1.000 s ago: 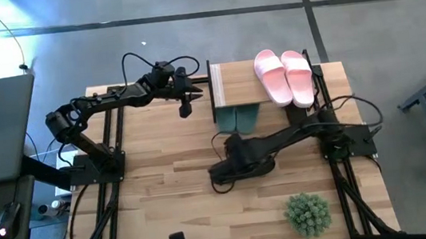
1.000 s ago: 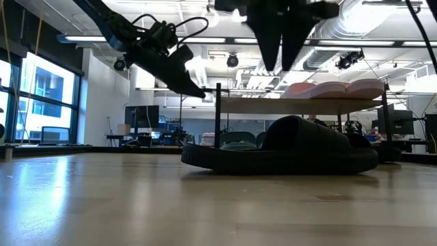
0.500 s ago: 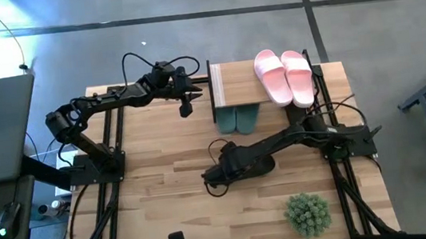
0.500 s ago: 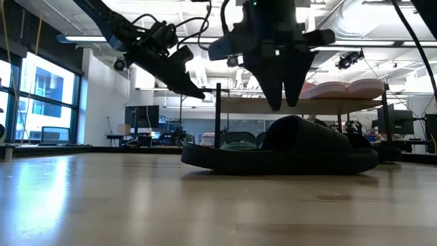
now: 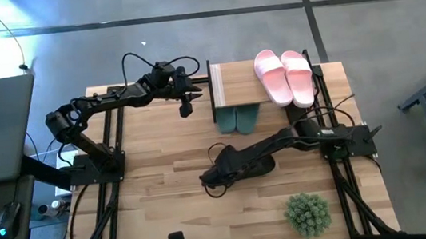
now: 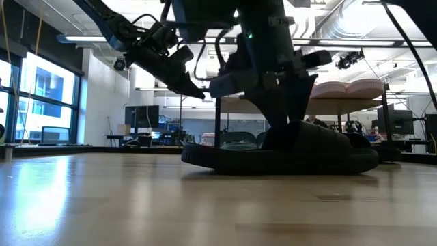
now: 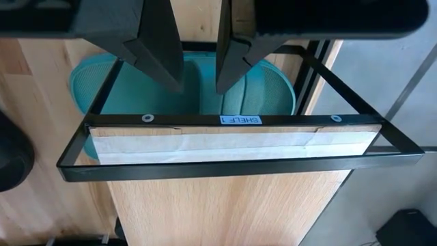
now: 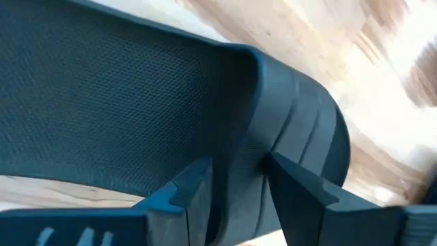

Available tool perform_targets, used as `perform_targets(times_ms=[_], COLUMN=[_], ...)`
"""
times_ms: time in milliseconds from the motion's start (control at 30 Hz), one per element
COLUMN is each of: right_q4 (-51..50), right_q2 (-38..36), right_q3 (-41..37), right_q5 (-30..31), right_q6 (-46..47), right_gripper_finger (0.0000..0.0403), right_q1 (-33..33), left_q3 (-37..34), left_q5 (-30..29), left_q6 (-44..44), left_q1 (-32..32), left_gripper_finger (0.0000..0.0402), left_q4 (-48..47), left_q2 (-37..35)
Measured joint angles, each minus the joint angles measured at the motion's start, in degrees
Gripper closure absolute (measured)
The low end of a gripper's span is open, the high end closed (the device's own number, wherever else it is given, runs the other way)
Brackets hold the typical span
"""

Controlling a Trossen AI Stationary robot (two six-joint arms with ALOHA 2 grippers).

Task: Pick and place slides into the shelf
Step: Put the black slipper under the shelf

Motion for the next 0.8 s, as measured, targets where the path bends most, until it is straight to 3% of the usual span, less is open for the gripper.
perform_targets(times_ms=[200, 467, 800], right_q4=[-0.01, 0.06, -0.4], right_q2=[0.41, 0.28, -0.92], right_q3=[0.04, 0.04, -0.17], right_q5=[0.28, 1.58, 7.3], right_q6=[-0.6, -5.94, -13.91], right_gripper_finger=[0.028, 0.0392, 0.0401], right_q1=[0.27, 0.52, 2.9], left_q3=[0.0, 0.0, 0.0], left_q5=[-0.1, -0.08, -0.06], left_q6=[-0.01, 0.0, 0.0], left_q1=[0.0, 0.0, 0.0], left_gripper_finger=[0.033, 0.033, 0.033], left_q4=[-0.01, 0.0, 0.0], left_q2=[0.0, 0.0, 0.0])
